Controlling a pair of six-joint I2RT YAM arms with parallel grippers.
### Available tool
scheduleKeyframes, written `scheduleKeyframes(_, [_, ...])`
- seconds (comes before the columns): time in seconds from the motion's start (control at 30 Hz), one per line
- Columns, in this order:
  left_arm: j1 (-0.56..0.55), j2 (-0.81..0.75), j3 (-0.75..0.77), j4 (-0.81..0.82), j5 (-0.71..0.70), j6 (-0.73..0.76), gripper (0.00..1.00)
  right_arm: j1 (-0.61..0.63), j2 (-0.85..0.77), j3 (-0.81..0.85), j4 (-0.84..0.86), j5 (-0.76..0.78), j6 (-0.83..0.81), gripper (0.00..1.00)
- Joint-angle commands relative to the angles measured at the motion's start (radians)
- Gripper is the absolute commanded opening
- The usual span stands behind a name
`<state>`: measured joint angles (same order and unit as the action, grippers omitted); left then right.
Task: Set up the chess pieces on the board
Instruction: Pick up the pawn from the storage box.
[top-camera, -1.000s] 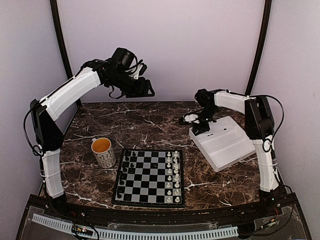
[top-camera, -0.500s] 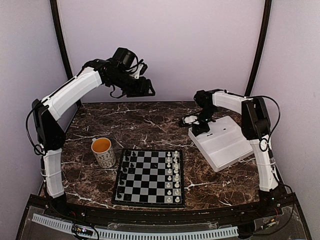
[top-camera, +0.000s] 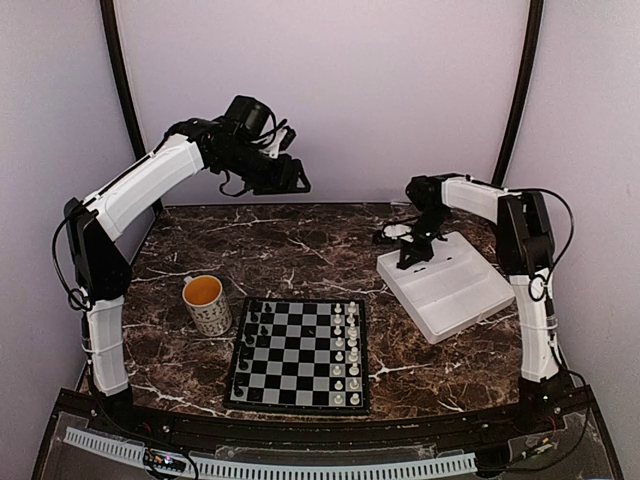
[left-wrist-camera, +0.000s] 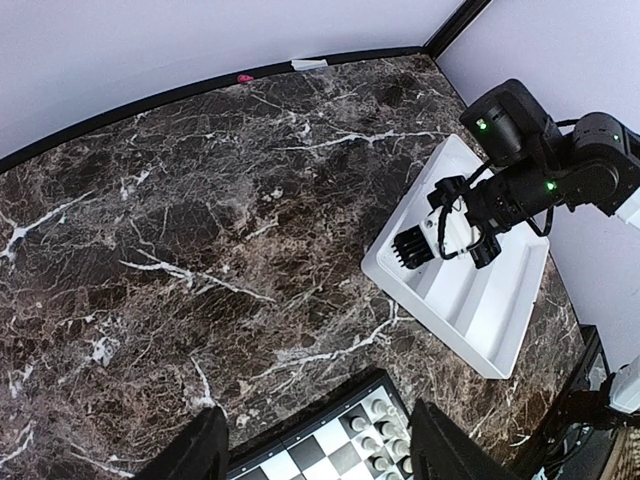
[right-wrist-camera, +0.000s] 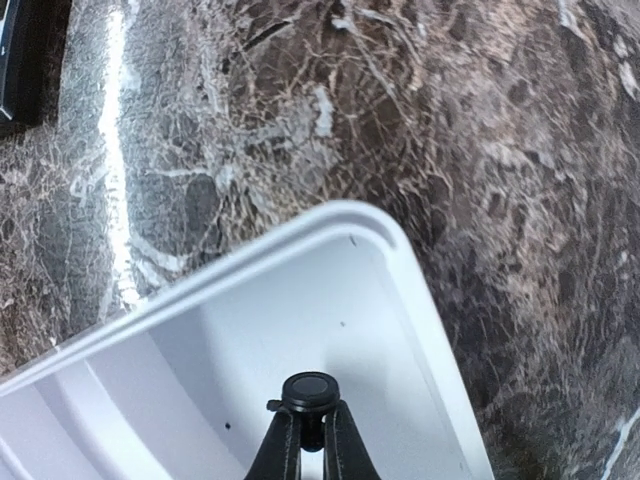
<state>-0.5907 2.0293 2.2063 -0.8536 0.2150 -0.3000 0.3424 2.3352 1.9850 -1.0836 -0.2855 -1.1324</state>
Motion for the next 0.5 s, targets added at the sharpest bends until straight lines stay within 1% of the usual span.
scheduleKeyframes(0.0, [0.006,-0.002,0.024,0.035,0.042,0.029,0.64,-0.011,-0.097,-0.006,-0.043,-0.047,0.071,0.03])
scheduleKeyframes(0.13, [0.006,0.002,0.020,0.066,0.080,0.047,0.65,-0.010,-0.128,0.008,-0.062,-0.059,0.107,0.03])
scheduleKeyframes(0.27, [0.006,0.005,-0.002,0.102,0.144,0.060,0.65,0.007,-0.149,0.081,-0.112,-0.104,0.163,0.03])
scheduleKeyframes(0.37, [0.006,0.005,-0.015,0.124,0.185,0.058,0.65,0.037,-0.165,0.131,-0.146,-0.139,0.202,0.03])
scheduleKeyframes(0.47, [-0.003,0.004,-0.016,0.142,0.215,0.053,0.65,0.084,-0.195,0.144,-0.154,-0.157,0.224,0.03])
